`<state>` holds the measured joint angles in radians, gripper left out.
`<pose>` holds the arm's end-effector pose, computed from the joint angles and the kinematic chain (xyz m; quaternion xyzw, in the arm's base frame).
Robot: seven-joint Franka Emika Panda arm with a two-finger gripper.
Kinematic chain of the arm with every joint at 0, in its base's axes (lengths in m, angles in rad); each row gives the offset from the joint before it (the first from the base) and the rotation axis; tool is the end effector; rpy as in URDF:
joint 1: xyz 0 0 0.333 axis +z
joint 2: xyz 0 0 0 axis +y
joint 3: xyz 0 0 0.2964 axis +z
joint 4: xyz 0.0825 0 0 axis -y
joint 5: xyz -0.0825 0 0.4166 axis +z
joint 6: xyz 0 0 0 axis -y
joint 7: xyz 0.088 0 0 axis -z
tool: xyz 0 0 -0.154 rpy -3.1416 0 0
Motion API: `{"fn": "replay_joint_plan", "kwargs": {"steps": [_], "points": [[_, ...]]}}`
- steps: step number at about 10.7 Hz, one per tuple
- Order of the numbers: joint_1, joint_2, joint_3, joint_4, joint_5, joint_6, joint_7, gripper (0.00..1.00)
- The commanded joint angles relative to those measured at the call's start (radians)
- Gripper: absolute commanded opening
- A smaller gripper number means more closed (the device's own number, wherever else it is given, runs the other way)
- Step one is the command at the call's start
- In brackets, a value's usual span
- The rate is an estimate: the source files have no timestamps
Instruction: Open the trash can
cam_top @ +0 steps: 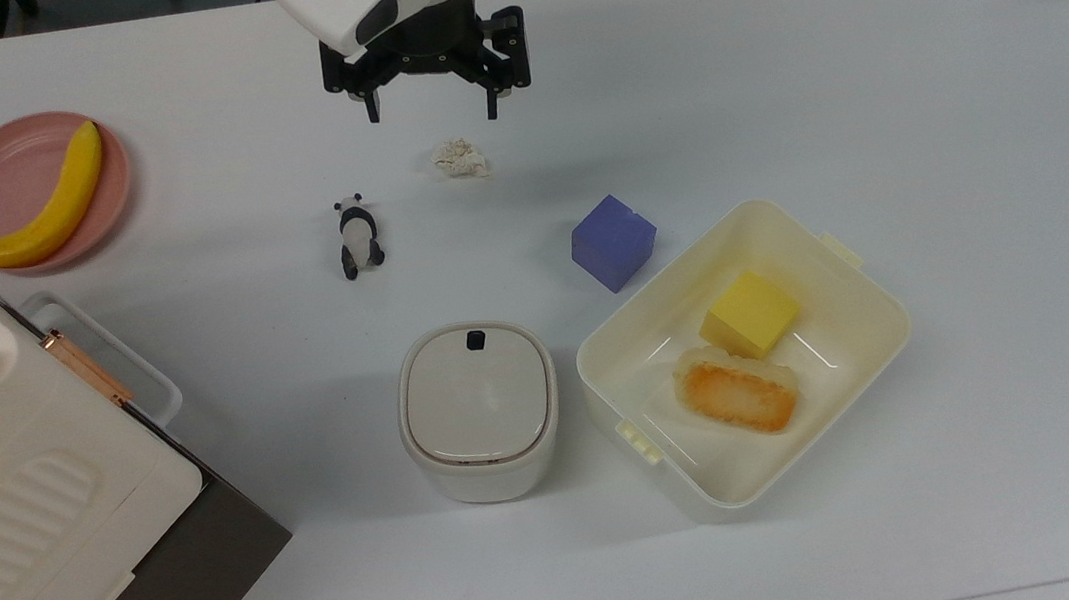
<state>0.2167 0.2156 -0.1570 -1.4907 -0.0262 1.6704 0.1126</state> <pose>0.6486 0.0421 0.4751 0.9991 -0.0234 -0.0140 0.0311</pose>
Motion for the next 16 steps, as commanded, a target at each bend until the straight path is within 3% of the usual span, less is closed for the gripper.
{"fn": "replay_joint_plan", "kwargs": {"steps": [1, 9, 10, 11, 12, 14, 16], "points": [[0.0, -0.032, 0.002, -0.033, 0.005, -0.009, -0.027, 1.0], [-0.017, -0.019, 0.001, -0.025, 0.003, 0.006, -0.031, 1.0], [-0.02, -0.018, 0.002, -0.025, 0.003, 0.028, -0.031, 0.96], [-0.02, -0.018, 0.002, -0.028, 0.003, 0.044, -0.033, 0.87], [-0.02, -0.018, 0.002, -0.029, 0.003, 0.048, -0.054, 0.71], [-0.025, -0.018, 0.002, -0.025, 0.018, 0.054, -0.123, 0.29], [-0.02, -0.012, 0.002, -0.028, 0.031, 0.135, -0.122, 0.03]]}}
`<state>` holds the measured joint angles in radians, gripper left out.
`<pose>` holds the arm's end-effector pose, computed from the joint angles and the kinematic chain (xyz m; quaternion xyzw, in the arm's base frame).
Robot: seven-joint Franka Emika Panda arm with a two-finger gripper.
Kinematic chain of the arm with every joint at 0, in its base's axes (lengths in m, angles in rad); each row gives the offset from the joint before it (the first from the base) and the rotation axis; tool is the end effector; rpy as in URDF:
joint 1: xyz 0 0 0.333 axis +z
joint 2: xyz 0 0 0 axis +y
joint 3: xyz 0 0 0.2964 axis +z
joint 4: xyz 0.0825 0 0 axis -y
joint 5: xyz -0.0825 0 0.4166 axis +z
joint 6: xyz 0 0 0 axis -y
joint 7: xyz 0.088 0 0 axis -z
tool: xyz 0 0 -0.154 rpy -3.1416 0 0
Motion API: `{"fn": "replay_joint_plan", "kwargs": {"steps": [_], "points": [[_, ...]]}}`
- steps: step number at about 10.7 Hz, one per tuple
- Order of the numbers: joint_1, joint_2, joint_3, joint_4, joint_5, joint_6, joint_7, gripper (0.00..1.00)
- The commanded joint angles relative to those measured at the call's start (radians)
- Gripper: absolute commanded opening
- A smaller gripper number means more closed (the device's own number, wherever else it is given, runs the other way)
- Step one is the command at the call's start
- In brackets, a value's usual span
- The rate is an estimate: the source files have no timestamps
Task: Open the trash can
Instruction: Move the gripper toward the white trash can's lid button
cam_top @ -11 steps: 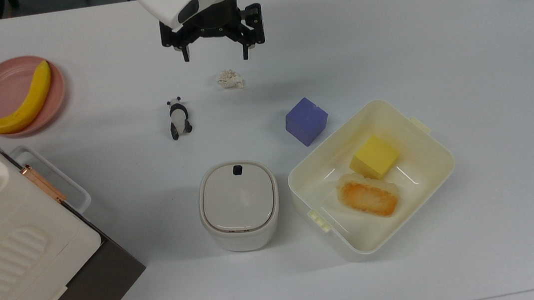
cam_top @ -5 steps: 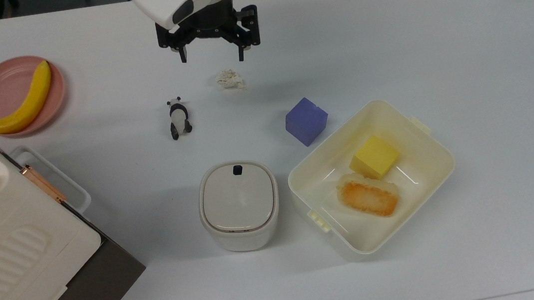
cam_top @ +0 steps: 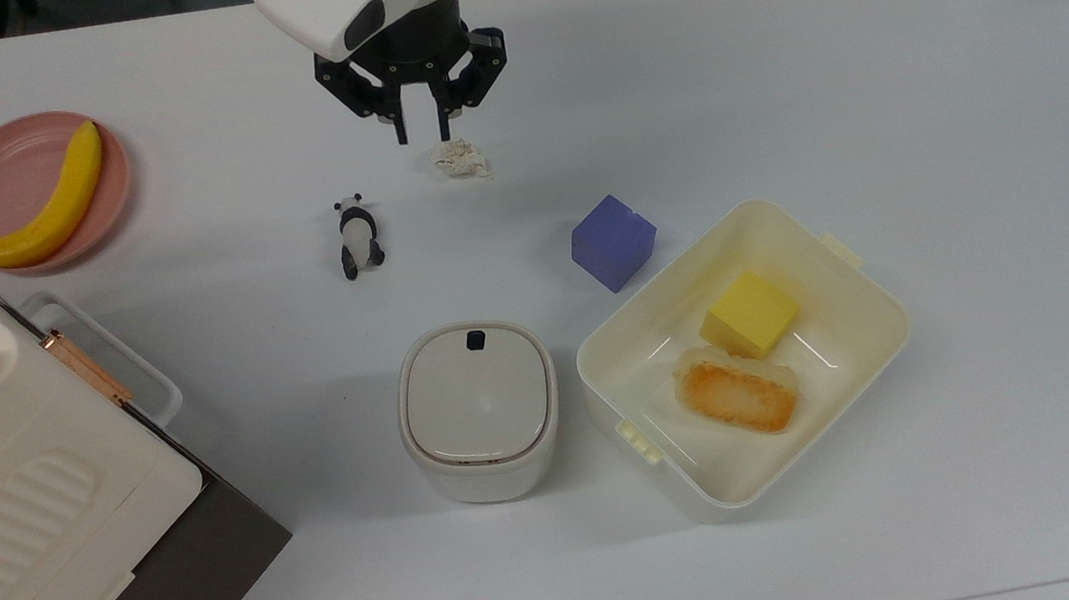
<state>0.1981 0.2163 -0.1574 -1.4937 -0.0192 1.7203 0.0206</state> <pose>0.6567 0.0313 0.4773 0.9995 0.0133 0.0073 0.0261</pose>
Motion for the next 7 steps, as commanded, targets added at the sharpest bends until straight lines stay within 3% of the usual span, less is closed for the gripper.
{"fn": "replay_joint_plan", "kwargs": {"steps": [1, 7], "points": [[0.003, 0.017, 0.002, -0.022, 0.024, 0.144, -0.016, 0.0], [-0.005, 0.149, 0.002, -0.019, 0.01, 0.484, 0.08, 0.0]]}}
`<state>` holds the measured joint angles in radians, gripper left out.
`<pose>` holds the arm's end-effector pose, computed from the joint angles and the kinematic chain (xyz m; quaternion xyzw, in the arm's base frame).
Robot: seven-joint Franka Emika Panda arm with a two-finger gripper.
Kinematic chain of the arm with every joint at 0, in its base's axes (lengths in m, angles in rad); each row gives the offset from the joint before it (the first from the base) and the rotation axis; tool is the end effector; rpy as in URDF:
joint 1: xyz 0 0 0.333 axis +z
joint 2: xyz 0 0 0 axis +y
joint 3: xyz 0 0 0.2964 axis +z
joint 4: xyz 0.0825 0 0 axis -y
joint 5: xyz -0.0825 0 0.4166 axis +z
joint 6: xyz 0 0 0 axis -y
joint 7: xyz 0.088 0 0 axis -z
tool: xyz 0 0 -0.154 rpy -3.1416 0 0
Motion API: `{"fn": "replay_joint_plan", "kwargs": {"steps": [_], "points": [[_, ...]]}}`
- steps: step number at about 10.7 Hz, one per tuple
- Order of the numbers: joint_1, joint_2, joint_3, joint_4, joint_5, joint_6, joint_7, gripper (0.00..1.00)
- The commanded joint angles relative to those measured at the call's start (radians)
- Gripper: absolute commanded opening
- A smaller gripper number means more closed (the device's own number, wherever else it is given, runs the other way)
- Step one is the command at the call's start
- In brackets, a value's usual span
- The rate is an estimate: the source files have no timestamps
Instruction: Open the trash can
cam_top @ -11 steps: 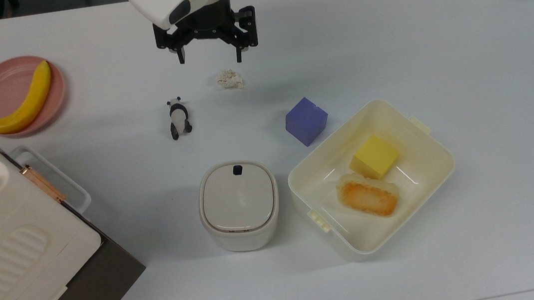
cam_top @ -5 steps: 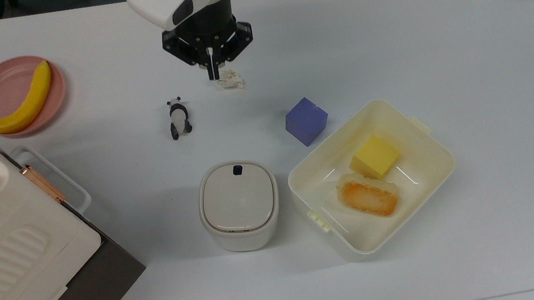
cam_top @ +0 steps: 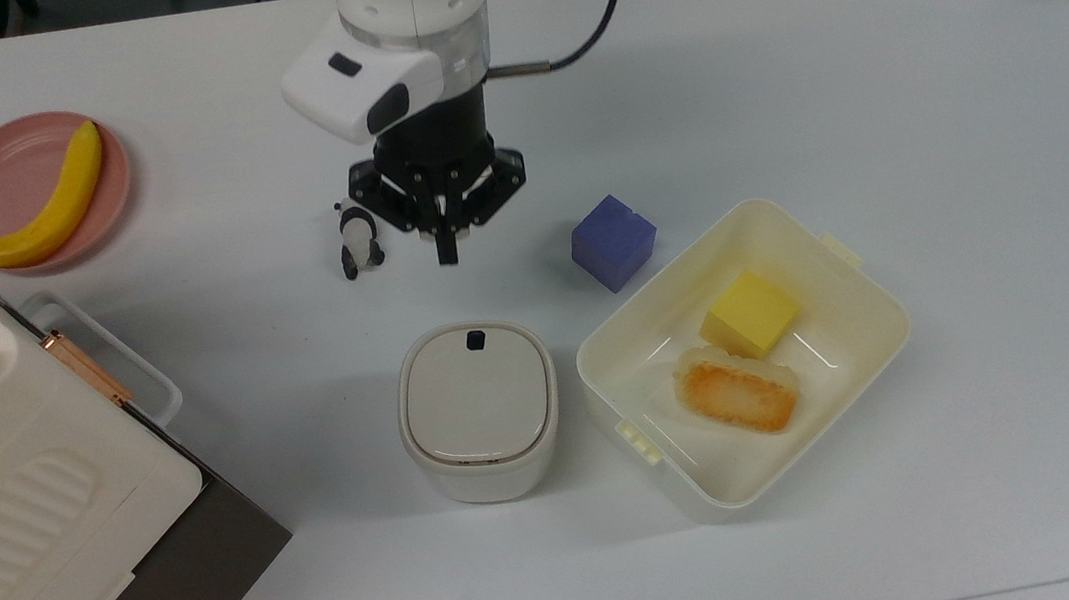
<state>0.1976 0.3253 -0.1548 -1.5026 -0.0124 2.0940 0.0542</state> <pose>0.7207 0.0407 0.4385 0.9905 0.0040 0.1358 0.0231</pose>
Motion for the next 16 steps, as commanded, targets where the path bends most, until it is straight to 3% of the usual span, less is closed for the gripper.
{"fn": "replay_joint_plan", "kwargs": {"steps": [1, 7, 12, 13, 15, 16], "points": [[-0.006, 0.06, 0.0, -0.01, 0.0, 0.145, 0.058, 0.0], [-0.003, 0.159, -0.002, -0.004, -0.018, 0.187, 0.059, 0.0], [0.006, 0.12, 0.0, -0.002, -0.012, 0.176, 0.061, 0.0], [0.005, 0.066, 0.0, -0.01, -0.006, 0.163, 0.059, 0.03], [-0.003, -0.026, 0.001, -0.004, -0.001, -0.021, 0.047, 0.09], [-0.003, -0.063, 0.001, -0.007, 0.0, -0.09, 0.041, 0.38]]}}
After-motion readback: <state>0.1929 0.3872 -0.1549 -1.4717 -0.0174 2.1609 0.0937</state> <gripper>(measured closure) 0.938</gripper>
